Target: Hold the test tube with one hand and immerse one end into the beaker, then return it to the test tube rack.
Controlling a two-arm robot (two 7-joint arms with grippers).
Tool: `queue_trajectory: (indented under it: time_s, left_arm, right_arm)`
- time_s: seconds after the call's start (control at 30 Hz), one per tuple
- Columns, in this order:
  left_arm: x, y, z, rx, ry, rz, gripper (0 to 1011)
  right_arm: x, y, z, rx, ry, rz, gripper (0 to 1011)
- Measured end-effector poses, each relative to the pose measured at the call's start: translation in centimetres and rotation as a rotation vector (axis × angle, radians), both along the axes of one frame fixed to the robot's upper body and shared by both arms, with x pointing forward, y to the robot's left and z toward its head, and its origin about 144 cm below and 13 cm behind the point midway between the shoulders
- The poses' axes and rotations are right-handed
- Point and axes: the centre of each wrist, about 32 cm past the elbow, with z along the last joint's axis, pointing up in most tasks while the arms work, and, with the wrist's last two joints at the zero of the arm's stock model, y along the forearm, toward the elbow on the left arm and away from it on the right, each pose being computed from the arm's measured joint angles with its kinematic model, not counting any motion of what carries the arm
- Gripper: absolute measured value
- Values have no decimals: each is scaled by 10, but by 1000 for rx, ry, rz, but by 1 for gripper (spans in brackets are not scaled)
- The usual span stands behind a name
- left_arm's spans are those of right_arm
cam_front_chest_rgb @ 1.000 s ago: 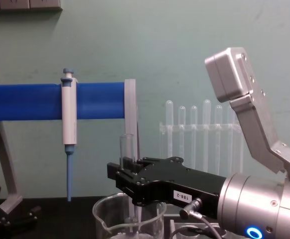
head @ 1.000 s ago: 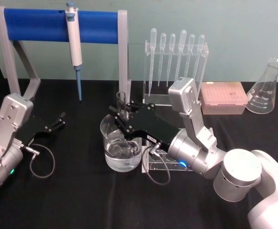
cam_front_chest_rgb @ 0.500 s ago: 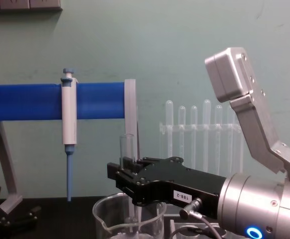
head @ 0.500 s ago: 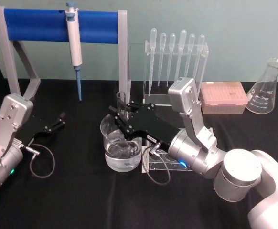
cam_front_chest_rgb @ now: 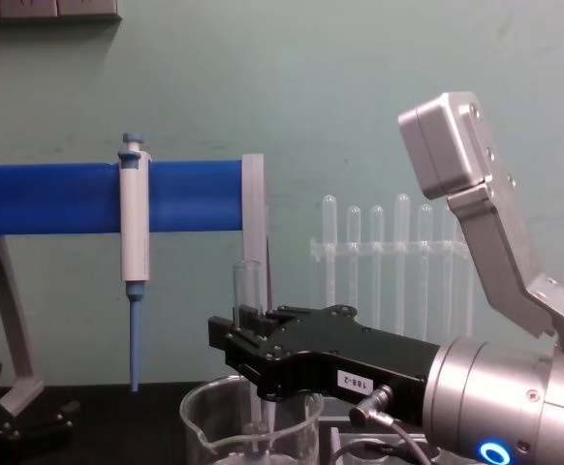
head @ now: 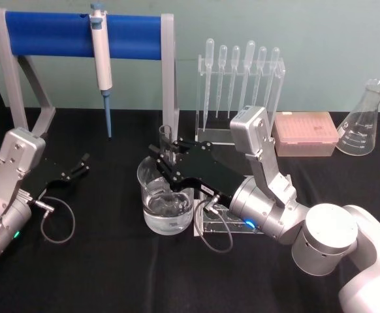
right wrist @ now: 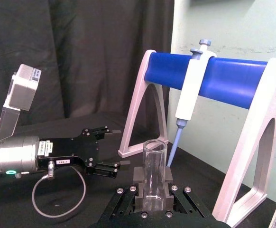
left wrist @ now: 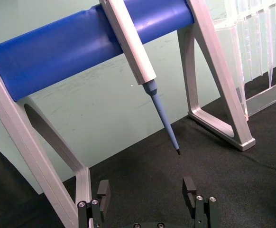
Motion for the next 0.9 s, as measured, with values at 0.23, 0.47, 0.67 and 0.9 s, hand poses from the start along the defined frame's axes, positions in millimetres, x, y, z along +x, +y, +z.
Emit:
queue_trajectory:
  time_s: [0.23, 0.47, 0.67, 0.9]
  left_arm:
    - [0, 0, 0, 0, 0, 0, 1000]
    - [0, 0, 0, 0, 0, 0, 1000]
    - [0, 0, 0, 0, 0, 0, 1000]
    - [0, 0, 0, 0, 0, 0, 1000]
  right_arm:
    - [0, 0, 0, 0, 0, 0, 227]
    - [0, 0, 0, 0, 0, 0, 227]
    - [0, 0, 0, 0, 0, 0, 227]
    - [0, 0, 0, 0, 0, 0, 227]
